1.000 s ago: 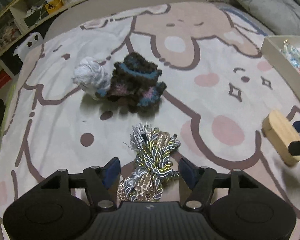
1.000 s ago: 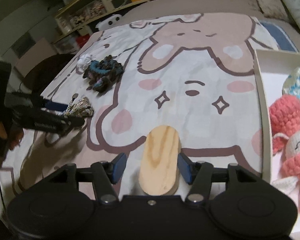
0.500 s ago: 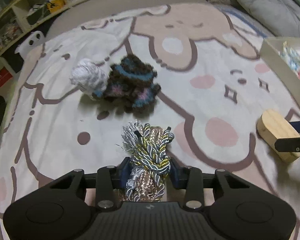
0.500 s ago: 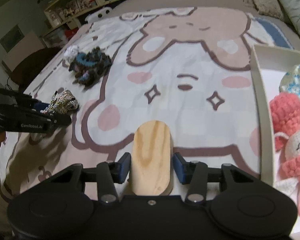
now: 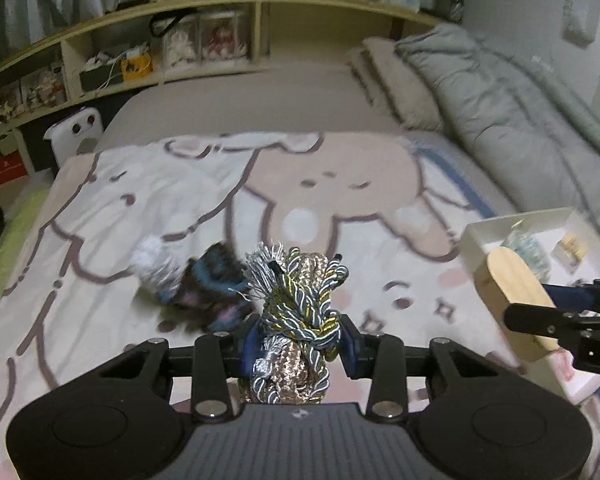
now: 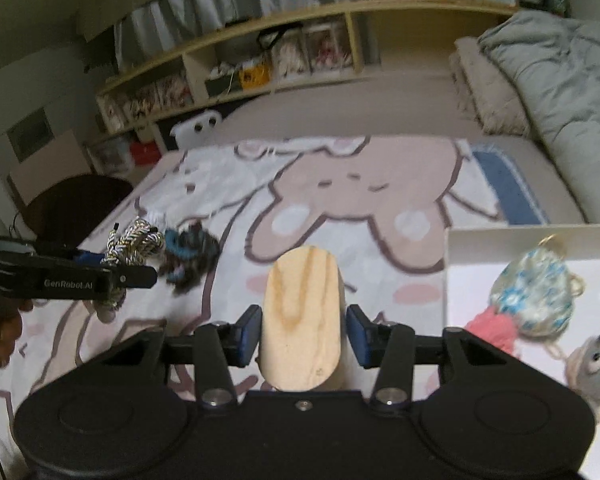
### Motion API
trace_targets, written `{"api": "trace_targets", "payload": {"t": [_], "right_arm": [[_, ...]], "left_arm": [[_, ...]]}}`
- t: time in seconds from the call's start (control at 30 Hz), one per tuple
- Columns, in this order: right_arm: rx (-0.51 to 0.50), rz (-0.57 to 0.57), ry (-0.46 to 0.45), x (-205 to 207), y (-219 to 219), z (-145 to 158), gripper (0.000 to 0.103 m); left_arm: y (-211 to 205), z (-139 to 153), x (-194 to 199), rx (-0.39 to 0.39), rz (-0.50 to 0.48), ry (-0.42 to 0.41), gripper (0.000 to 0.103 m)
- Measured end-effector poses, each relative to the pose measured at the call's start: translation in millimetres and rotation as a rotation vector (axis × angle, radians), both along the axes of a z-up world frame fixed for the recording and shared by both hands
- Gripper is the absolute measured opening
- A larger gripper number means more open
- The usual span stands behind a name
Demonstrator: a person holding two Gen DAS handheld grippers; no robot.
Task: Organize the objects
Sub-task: 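Carry the rope toy and wooden block with both tools over the white box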
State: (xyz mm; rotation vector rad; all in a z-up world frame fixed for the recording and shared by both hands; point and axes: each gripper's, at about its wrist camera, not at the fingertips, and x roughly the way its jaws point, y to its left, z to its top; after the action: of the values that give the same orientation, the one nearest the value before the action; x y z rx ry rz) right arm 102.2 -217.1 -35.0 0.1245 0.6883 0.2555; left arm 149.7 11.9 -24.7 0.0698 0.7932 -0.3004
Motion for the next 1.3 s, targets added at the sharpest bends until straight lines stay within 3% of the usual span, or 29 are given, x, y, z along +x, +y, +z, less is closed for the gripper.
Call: {"api": "trace_targets", "payload": {"t": [0.37, 0.73, 1.07, 1.3], "right_arm": [[0.029, -0.091, -0.029, -28.5, -63.0, 30.0, 0.047], [0.018, -0.263, -0.042, -62.3, -169.9, 42.4, 0.047], [-0.001, -0.355, -0.034, -83.7, -241.2, 37.5, 0.047], [-0.003, -0.380, -0.023, -88.7, -272.4, 27.9, 0.047]], "left_arm": [[-52.3, 17.2, -14.7, -0.058, -0.075, -0.010, 0.041], [-152.8, 35.0, -27.5, -0.123, -0.226, -0.025, 0.041], [-247.4, 39.8, -39.9, -0.131, -0.391, -0.032, 0.041], [-298.0, 21.4, -47.8, -0.122, -0.535, 0.014, 0.041]]}}
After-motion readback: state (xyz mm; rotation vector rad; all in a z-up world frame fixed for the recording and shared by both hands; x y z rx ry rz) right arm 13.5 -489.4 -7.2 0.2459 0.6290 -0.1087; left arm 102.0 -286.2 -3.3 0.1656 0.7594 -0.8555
